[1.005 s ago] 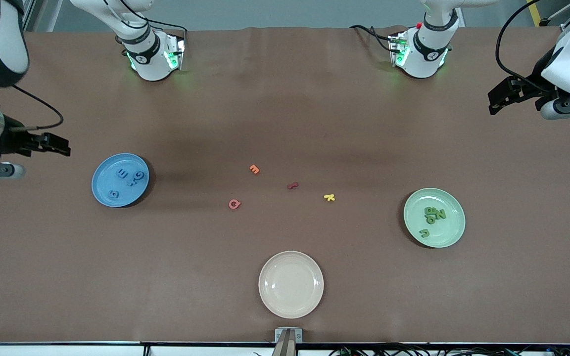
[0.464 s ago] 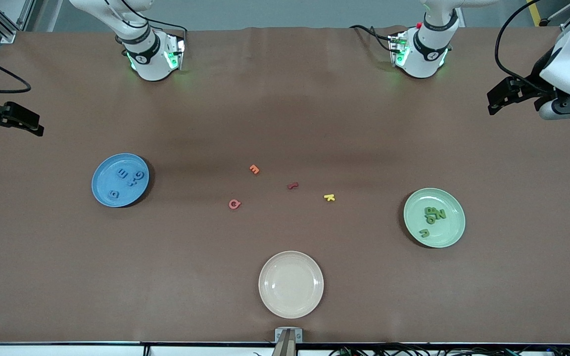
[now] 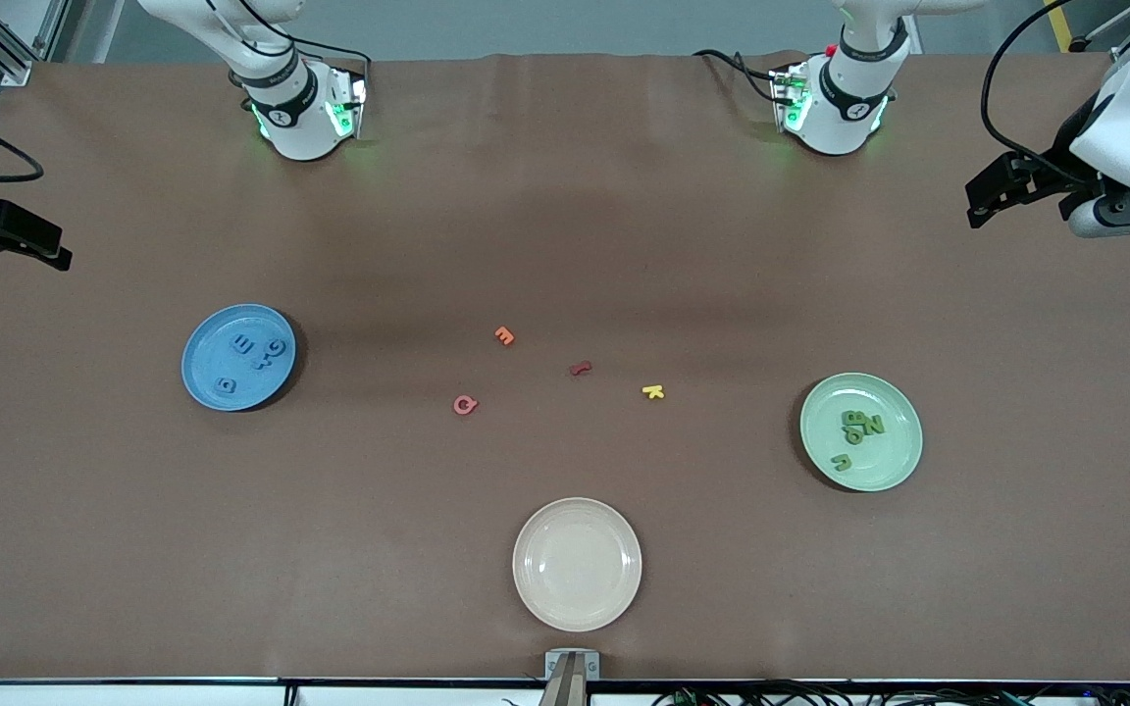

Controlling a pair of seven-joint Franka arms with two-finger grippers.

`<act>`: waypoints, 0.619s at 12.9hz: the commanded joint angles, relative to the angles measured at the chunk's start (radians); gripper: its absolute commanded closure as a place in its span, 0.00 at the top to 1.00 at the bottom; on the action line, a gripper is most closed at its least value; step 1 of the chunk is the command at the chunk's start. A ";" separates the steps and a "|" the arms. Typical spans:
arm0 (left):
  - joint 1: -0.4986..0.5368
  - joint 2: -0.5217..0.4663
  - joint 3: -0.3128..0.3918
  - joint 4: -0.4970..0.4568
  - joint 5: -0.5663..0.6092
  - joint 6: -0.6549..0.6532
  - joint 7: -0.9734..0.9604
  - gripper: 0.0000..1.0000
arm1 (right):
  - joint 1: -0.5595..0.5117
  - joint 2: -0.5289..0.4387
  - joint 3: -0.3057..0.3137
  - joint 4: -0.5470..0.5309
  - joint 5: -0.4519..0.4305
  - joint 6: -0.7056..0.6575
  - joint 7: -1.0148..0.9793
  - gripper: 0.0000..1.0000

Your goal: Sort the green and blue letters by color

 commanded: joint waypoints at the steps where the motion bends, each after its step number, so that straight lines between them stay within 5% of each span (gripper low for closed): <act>1: 0.007 -0.007 -0.005 0.015 -0.016 -0.004 0.018 1.00 | -0.003 0.014 0.010 0.031 0.014 -0.034 0.005 1.00; 8: -0.001 -0.001 -0.008 0.068 -0.018 -0.030 0.015 1.00 | 0.018 -0.132 -0.001 -0.153 0.011 0.073 0.011 1.00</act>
